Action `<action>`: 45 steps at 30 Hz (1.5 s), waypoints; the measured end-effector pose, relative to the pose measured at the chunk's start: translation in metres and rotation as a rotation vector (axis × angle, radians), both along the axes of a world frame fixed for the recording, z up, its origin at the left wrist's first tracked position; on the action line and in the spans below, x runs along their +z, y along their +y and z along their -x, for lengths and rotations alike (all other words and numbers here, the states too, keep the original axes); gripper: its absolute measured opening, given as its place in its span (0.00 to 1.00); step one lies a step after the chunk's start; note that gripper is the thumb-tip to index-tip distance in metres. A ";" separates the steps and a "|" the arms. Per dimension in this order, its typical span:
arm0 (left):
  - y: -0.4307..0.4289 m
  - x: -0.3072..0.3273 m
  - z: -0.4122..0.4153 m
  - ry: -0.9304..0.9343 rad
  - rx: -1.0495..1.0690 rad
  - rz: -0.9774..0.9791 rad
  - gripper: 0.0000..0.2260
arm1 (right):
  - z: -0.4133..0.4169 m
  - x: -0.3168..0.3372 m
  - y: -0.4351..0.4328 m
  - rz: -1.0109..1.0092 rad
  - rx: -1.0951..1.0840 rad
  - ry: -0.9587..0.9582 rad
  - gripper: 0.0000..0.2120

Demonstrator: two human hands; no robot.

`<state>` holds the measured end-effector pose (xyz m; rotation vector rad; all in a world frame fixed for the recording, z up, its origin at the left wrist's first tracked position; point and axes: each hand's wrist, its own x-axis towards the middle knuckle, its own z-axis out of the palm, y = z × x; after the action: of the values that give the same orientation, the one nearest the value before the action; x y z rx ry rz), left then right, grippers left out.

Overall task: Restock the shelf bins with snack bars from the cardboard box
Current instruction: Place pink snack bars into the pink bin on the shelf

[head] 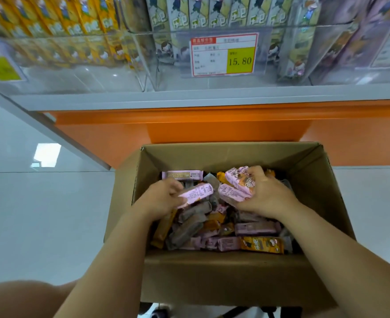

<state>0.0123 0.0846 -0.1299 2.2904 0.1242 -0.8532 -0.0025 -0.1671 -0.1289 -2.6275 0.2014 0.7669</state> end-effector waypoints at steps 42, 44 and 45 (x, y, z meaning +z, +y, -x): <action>-0.026 -0.059 0.004 0.119 0.157 0.272 0.16 | 0.024 -0.055 0.050 -0.429 -0.269 -0.155 0.36; -0.028 -0.059 0.004 0.116 0.198 0.293 0.18 | 0.023 -0.056 0.048 -0.464 -0.288 -0.170 0.36; -0.030 -0.057 0.005 0.107 0.223 0.316 0.20 | 0.022 -0.057 0.047 -0.476 -0.296 -0.173 0.35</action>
<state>0.0076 0.0542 -0.1866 1.8977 0.2675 -0.8150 -0.0248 -0.1199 -0.1864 -2.1334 0.3080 0.4206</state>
